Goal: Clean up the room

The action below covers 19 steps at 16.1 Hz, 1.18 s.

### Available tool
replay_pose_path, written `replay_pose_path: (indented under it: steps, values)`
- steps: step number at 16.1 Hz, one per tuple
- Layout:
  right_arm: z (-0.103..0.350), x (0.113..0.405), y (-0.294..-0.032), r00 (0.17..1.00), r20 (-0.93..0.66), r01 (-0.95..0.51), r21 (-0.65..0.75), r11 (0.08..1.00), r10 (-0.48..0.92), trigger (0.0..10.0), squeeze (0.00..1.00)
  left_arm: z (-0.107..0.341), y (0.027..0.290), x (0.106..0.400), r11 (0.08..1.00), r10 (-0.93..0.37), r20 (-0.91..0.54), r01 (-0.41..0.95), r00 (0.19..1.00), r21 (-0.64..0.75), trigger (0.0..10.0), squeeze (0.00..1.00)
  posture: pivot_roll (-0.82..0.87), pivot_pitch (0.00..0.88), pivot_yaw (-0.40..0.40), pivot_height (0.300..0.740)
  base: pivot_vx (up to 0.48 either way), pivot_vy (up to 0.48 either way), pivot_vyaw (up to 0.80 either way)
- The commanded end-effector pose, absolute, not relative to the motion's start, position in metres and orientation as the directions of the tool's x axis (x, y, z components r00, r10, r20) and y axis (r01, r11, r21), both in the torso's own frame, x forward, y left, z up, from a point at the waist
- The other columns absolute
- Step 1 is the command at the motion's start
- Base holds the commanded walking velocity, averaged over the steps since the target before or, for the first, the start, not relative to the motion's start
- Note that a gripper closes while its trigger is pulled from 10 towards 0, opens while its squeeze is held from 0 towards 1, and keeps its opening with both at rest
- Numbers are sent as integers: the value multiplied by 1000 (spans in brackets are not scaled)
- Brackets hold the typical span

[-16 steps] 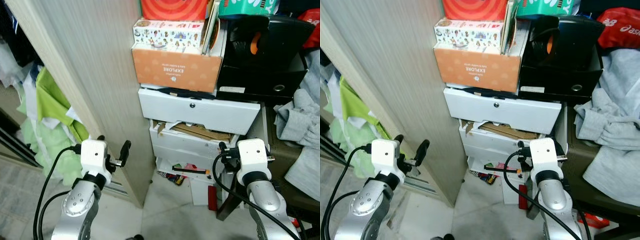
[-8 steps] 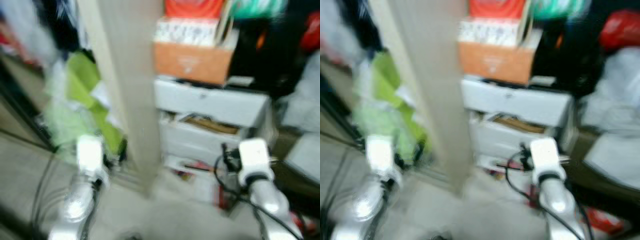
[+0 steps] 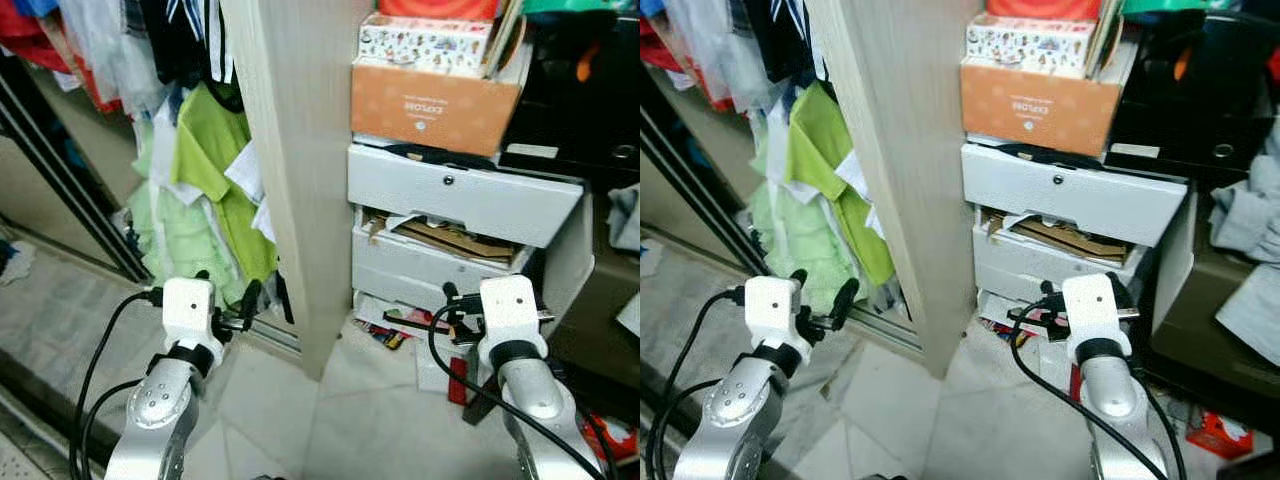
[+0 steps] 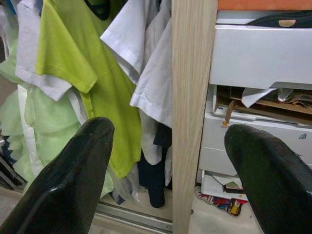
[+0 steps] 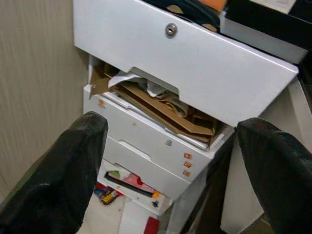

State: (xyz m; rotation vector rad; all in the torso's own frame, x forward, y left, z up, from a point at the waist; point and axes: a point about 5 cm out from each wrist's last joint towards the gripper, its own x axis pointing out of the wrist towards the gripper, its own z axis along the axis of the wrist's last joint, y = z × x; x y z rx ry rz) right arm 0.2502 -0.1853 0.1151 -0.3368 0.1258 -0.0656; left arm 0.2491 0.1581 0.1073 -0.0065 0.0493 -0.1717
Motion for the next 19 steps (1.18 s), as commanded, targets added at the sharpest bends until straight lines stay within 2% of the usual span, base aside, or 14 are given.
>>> replay_pose_path:
  steps: [1, 4, 5, 7, 12, 15, 19]
  values:
    - [117, 251, -182, 993, -98, 26, -363, 932, -66, 10000, 0, 106, 163, 248, 989, -146, -57, 146, 988, 1, 10000, 0, -233, 81, 73, 740, 0, 0, 800]
    - [116, 251, -180, 993, -100, 16, -364, 931, -56, 10000, 0, 105, 172, 250, 998, -48, -60, 49, 997, 26, 10000, 0, -232, 81, 72, 740, 0, 0, 800]
    - [116, 252, -178, 994, -101, 6, -352, 936, -45, 10000, 0, 103, 183, 252, 997, 50, -62, -46, 997, 63, 10000, 0, -232, 80, 72, 740, 0, 0, 800]
    - [116, 254, -176, 995, -96, -8, -357, 934, -28, 10000, 0, 102, 196, 254, 987, 139, -65, -133, 988, 96, 10000, 0, -231, 76, 75, 740, 0, 0, 800]
    - [118, 265, -169, 996, -84, -43, -353, 934, 14, 10000, 0, 99, 197, 256, 985, 154, -74, -147, 985, 94, 10000, 0, -223, 66, 77, 740, 0, 0, 740]
    - [118, 267, -167, 996, -83, -60, -349, 935, 33, 10000, 0, 98, 197, 258, 983, 168, -66, -162, 984, 84, 10000, 0, -219, 64, 74, 740, 0, 0, 0]
    - [119, 270, -163, 995, -63, -90, -356, 930, 72, 10000, 0, 97, 202, 257, 967, 247, -62, -242, 967, 75, 10000, 0, -216, 53, 64, 740, 0, 0, 0]
